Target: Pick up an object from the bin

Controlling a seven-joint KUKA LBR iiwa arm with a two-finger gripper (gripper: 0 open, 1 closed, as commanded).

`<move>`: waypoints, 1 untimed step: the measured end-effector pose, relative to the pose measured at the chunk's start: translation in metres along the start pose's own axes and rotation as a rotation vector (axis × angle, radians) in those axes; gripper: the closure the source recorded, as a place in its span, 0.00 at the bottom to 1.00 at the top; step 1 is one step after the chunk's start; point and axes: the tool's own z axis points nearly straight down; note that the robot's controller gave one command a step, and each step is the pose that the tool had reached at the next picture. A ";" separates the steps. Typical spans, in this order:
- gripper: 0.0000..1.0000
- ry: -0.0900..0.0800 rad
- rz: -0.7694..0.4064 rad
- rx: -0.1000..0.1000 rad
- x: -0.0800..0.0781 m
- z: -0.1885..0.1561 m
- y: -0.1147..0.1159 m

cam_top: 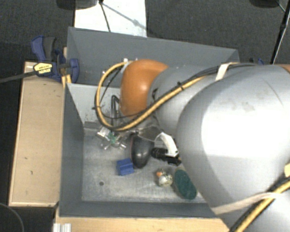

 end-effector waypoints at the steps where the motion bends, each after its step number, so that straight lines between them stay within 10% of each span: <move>1: 1.00 0.001 -0.003 -0.001 -0.001 -0.039 0.001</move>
Offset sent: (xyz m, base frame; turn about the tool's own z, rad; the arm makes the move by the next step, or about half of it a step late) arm 0.0000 0.0000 0.0365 0.0000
